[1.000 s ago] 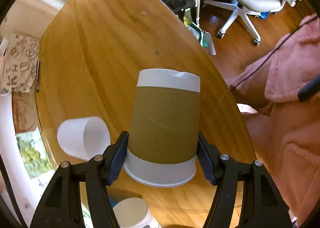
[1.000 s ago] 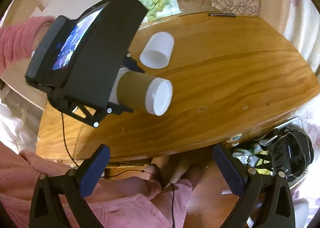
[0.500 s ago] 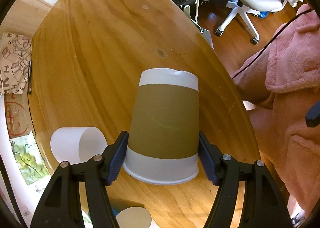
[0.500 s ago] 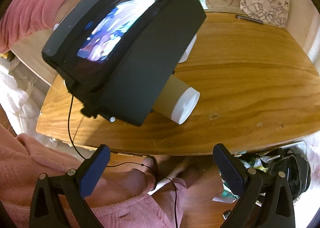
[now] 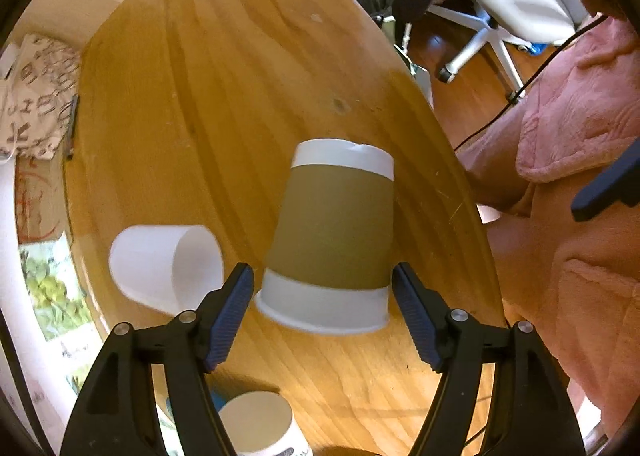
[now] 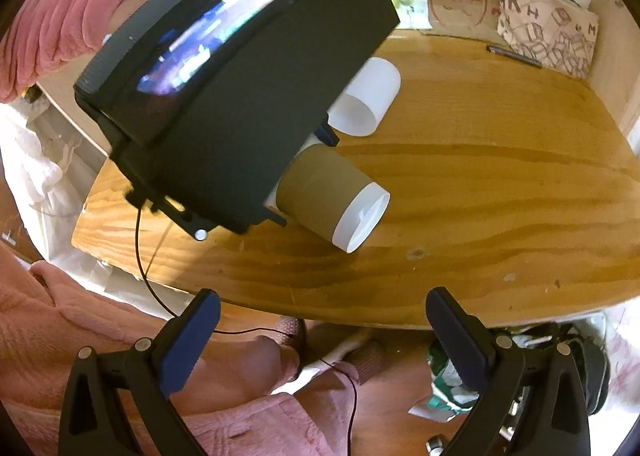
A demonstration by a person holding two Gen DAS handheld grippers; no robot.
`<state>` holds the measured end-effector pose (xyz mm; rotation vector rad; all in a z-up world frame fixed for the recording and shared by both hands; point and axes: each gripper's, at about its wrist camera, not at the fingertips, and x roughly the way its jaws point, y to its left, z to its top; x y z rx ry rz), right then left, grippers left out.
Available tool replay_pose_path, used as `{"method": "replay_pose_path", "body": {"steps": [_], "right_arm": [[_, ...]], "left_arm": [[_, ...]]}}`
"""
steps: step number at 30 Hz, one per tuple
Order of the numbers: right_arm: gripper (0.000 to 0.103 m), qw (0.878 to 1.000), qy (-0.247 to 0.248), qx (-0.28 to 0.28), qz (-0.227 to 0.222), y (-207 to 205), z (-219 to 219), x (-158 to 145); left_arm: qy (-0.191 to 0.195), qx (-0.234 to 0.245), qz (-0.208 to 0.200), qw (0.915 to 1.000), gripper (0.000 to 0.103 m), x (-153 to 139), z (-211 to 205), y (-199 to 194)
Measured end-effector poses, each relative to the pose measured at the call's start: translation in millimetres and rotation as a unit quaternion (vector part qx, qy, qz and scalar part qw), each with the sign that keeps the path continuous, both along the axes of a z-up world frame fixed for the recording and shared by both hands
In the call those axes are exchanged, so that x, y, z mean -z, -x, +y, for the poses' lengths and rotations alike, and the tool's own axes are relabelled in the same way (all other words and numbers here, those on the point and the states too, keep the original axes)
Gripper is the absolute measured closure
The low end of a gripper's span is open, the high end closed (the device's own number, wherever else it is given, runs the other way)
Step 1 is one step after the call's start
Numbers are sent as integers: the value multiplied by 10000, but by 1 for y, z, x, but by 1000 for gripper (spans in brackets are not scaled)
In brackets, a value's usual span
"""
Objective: Flip cup upright
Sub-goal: 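Grasp the cup with the right gripper while the left gripper opens and releases it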
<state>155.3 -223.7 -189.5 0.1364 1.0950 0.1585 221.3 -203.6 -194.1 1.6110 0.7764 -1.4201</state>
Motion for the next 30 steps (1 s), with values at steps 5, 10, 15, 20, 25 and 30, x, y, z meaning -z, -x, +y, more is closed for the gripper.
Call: {"method": "replay_pose_path", "body": {"steps": [5, 10, 15, 20, 25, 30], "right_arm": [[0, 9996, 123, -249, -106, -3, 4, -5], [0, 9975, 269, -607, -256, -6, 10, -7], [0, 9936, 431, -958, -409, -12, 16, -8], [0, 9888, 583, -1264, -535, -17, 19, -6], [0, 9852, 695, -1397, -716, -25, 22, -6], [0, 9828, 763, -1483, -794, -37, 24, -5]], "left_arm": [[319, -501, 66, 9982, 28, -20, 8, -10], [752, -1105, 110, 9910, 28, -41, 18, -9], [1383, -1970, 175, 9704, 28, -61, 34, -19], [2007, -3103, 106, 9291, 28, -74, 55, -32], [2562, -4402, 117, 8605, 28, -84, 82, -38], [3108, -5434, 120, 7797, 28, -93, 105, -37]]}}
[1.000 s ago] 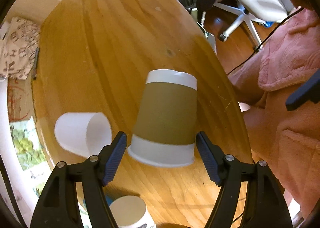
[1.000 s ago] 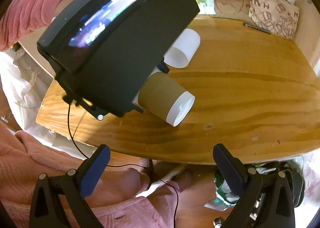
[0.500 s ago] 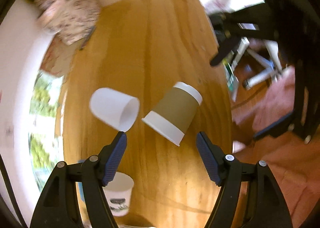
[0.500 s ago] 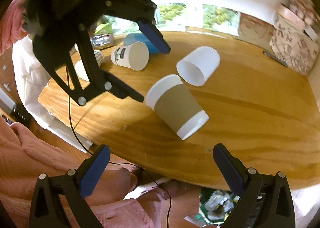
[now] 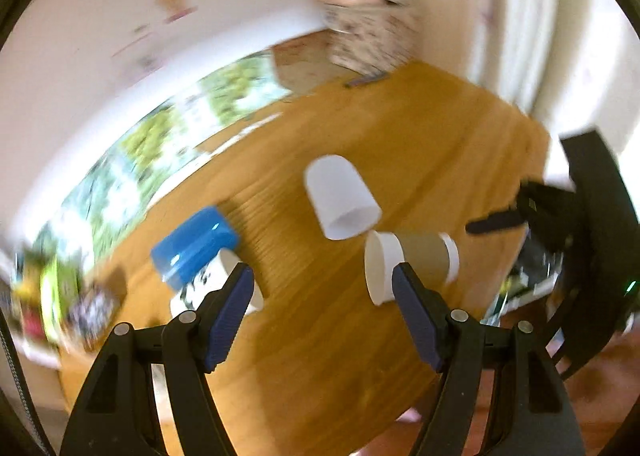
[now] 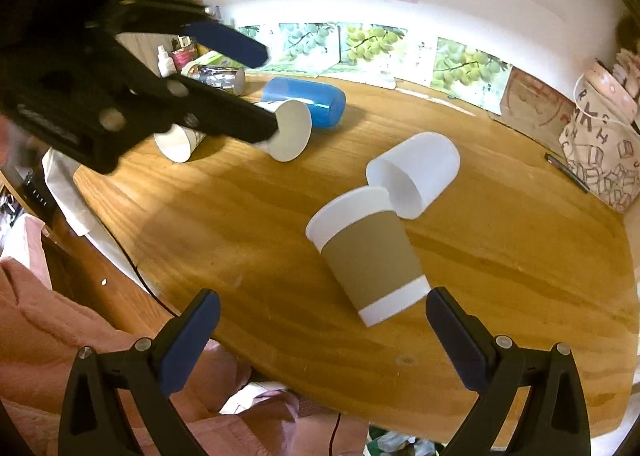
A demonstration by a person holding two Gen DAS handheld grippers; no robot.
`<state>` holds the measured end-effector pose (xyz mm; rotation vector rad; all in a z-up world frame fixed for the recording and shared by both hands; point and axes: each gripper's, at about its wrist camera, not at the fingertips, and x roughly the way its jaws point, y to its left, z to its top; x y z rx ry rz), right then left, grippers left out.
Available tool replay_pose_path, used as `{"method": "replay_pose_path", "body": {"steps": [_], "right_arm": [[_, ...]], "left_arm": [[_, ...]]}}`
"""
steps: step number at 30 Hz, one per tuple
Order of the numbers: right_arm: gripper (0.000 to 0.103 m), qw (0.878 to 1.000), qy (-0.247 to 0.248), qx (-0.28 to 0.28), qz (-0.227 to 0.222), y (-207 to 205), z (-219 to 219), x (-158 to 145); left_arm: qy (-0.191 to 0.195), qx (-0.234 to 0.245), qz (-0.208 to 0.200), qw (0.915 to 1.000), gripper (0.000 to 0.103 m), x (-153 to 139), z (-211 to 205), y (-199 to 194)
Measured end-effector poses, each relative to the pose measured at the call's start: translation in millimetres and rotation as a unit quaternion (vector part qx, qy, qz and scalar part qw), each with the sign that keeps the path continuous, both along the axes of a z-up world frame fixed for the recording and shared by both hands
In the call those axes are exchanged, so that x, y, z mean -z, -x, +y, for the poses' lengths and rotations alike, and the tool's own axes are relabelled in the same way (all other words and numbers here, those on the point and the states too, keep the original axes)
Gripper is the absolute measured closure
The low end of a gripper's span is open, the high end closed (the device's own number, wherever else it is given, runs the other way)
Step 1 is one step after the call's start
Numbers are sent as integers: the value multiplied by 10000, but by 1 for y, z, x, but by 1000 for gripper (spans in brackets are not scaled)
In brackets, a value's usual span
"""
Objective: Flip cup upright
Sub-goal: 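Grasp the cup with the right gripper while the left gripper opens and releases it, then rotate the held cup with the right gripper so its opening faces up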
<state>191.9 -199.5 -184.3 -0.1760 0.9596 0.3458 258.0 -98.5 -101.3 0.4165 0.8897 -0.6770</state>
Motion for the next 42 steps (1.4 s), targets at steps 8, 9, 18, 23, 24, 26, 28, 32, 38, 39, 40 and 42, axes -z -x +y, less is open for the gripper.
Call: {"method": "replay_pose_path", "body": {"steps": [8, 9, 18, 23, 24, 26, 28, 32, 38, 39, 40, 42], "right_arm": [[0, 9998, 96, -146, -25, -19, 2, 4], [0, 9998, 89, -174, -23, -22, 2, 4], [0, 9975, 355, -602, 131, -36, 13, 15], [0, 9938, 541, -908, 348, -42, 19, 28], [0, 9929, 574, -965, 389, -43, 20, 30], [0, 9910, 679, -1063, 451, -45, 23, 35], [0, 9892, 769, -1134, 513, -47, 25, 40], [0, 9864, 876, -1239, 632, -53, 28, 49], [1, 9834, 1029, -1323, 690, -62, 33, 57], [1, 9832, 1054, -1321, 690, -62, 34, 58], [1, 9831, 1075, -1317, 684, -64, 34, 58], [1, 9831, 1099, -1305, 666, -66, 35, 58]], "left_arm": [[797, -1280, 250, 9883, 28, 4, 24, 8], [886, -1446, 287, 9851, 28, 4, 29, 10], [1175, -2113, 542, 9688, 28, 18, 48, 26], [1324, -2387, 651, 9598, 28, 26, 57, 32], [1335, -2435, 665, 9584, 28, 28, 59, 33], [1380, -2544, 675, 9548, 28, 30, 62, 36], [1461, -2671, 729, 9497, 28, 32, 68, 40], [1513, -2863, 780, 9429, 28, 36, 76, 46], [1642, -3138, 827, 9315, 28, 38, 89, 53], [1663, -3165, 812, 9304, 28, 37, 90, 54], [1694, -3193, 792, 9290, 28, 36, 92, 56], [1740, -3242, 760, 9267, 28, 35, 95, 57]]}}
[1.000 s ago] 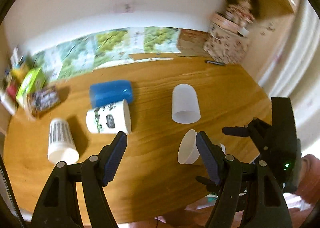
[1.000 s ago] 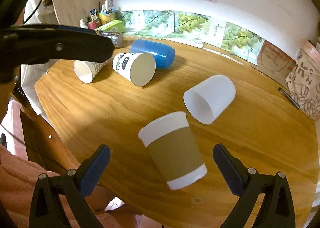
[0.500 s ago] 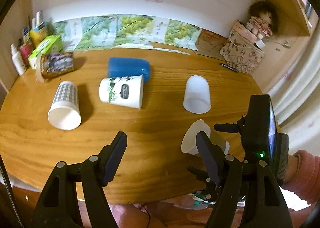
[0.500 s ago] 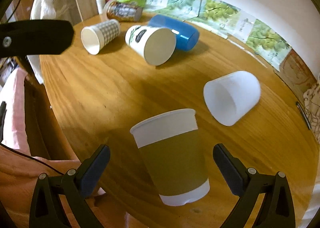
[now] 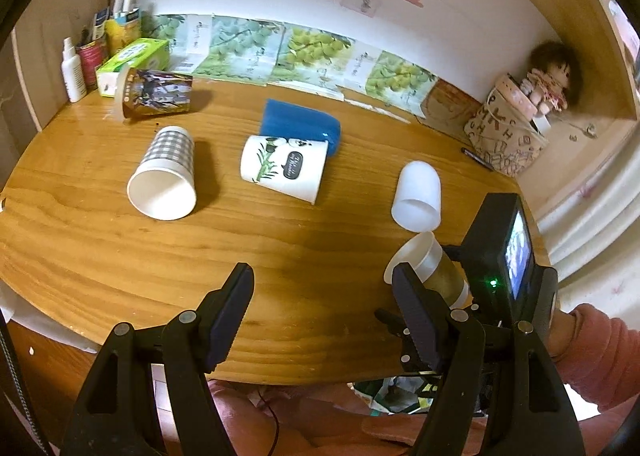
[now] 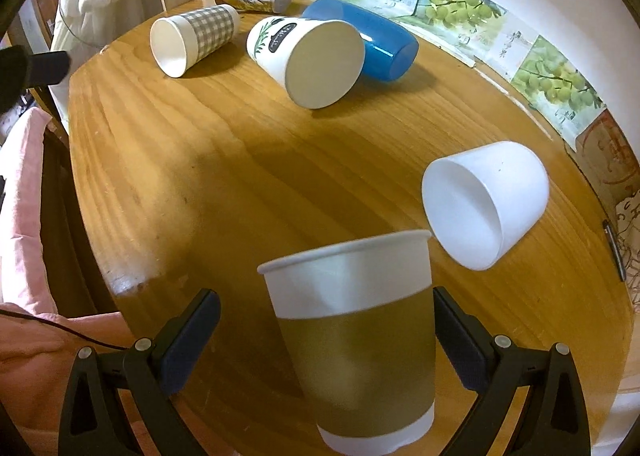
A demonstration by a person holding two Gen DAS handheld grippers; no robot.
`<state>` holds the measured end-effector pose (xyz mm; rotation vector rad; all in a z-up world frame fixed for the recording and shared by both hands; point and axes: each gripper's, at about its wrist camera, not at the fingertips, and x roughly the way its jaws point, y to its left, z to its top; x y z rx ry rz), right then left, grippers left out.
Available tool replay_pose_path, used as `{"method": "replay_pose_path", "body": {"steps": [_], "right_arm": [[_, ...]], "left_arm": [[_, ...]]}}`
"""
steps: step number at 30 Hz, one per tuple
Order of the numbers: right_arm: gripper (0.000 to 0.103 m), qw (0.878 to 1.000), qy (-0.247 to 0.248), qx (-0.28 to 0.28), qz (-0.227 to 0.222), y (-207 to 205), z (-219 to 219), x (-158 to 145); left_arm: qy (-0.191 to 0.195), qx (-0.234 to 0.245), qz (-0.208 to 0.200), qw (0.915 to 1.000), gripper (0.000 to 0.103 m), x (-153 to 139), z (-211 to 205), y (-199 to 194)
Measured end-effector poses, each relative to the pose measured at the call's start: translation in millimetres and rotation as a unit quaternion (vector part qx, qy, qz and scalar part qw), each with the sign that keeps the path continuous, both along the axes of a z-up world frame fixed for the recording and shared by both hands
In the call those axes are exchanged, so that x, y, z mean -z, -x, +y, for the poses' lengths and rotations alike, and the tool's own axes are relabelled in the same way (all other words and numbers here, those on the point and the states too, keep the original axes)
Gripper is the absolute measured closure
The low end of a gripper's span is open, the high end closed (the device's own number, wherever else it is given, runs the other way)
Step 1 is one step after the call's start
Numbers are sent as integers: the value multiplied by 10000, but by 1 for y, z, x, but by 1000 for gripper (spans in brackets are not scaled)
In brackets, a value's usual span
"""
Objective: Flip cup upright
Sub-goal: 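Rotate the held cup with the right gripper so its opening faces up, then lower the upright cup onto the desk and open the right gripper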
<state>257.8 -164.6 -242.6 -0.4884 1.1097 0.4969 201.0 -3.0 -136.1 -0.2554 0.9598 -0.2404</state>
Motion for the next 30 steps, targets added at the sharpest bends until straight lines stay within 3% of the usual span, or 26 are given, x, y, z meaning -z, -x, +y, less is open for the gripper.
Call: {"method": "replay_pose_path", "body": {"steps": [2, 11, 21, 30], "right_arm": [[2, 10000, 39, -14, 2, -2, 1, 1], [33, 10000, 88, -10, 11, -7, 6, 3], [34, 9971, -520, 406, -387, -6, 14, -19], [36, 9813, -1264, 1237, -761, -4, 16, -38]], "left_arm": [[-5, -27, -26, 10000, 28, -2, 1, 1], [-14, -15, -275, 9996, 28, -16, 10, 7], [-12, 199, -508, 9985, 28, -31, 26, 2], [-230, 606, -671, 9956, 28, -45, 44, -7]]}}
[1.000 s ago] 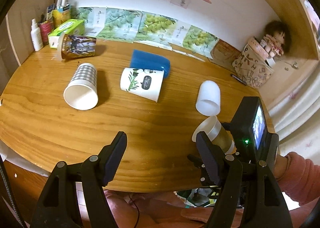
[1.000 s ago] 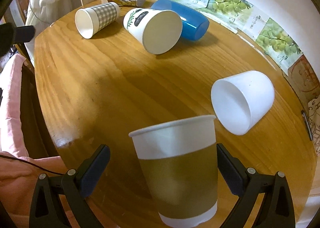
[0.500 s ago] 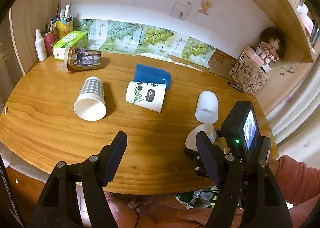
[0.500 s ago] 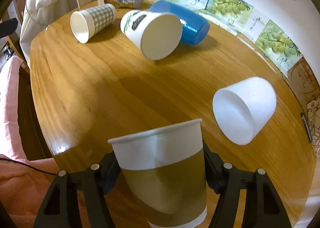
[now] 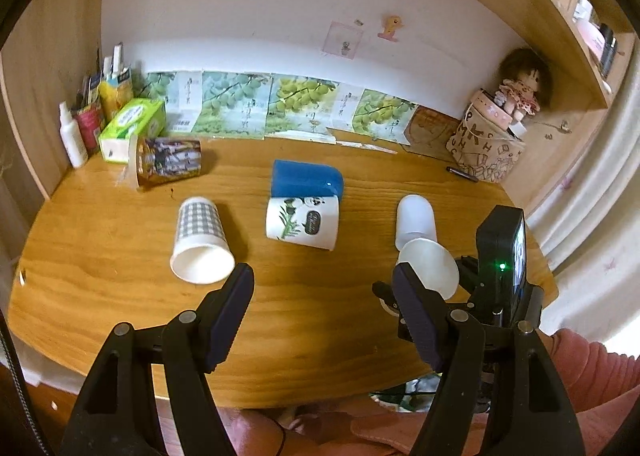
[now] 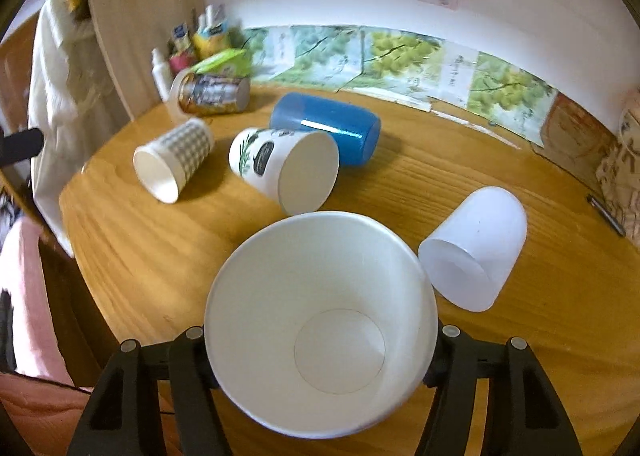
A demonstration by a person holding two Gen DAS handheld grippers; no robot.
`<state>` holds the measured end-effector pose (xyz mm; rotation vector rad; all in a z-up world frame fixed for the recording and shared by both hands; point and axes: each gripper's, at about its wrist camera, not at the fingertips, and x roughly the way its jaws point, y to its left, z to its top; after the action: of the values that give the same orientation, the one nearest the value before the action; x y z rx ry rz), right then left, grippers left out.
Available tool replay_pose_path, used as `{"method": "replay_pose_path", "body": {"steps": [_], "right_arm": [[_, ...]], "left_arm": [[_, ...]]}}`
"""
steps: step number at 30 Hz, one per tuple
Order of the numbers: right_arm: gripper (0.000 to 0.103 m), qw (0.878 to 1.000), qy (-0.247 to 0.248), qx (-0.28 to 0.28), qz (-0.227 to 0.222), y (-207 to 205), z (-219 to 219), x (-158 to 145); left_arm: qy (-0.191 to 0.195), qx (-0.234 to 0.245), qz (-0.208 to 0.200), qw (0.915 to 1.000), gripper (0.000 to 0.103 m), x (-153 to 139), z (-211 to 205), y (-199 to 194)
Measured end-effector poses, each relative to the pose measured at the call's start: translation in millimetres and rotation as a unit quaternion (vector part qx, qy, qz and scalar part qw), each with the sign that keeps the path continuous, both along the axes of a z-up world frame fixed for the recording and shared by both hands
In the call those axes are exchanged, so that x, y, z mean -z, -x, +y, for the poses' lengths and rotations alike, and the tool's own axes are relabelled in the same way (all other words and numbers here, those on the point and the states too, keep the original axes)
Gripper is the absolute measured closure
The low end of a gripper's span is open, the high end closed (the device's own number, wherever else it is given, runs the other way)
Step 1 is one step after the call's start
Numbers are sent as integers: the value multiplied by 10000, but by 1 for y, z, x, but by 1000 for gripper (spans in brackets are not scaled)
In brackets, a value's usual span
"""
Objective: Flip cup upright
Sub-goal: 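Lower the upright cup onto the desk and open the right gripper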
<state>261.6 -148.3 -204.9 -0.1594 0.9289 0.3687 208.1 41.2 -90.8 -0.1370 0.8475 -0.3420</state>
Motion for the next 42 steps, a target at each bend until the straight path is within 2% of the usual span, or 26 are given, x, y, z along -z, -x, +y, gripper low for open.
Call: {"method": "replay_pose_path", "body": {"steps": [11, 23, 29, 35, 41, 42], "right_arm": [[36, 9961, -436, 767, -59, 7, 13, 5], [36, 9887, -462, 1426, -74, 14, 24, 21], [36, 9850, -366, 1683, -73, 17, 30, 26], [36, 9812, -303, 1903, -109, 18, 35, 28], [35, 9793, -298, 2001, -86, 16, 38, 29], [33, 9796, -310, 1985, -60, 16, 39, 29]], "left_arm": [[-315, 341, -172, 9988, 28, -14, 28, -14], [-424, 962, -199, 9943, 28, -13, 49, -35], [-288, 1336, -42, 9906, 28, -5, 59, -45], [60, 1572, 229, 9873, 28, 0, 63, -55], [-17, 1563, 325, 9872, 28, 2, 59, -56], [-4, 1530, 390, 9875, 28, 4, 59, -57]]}}
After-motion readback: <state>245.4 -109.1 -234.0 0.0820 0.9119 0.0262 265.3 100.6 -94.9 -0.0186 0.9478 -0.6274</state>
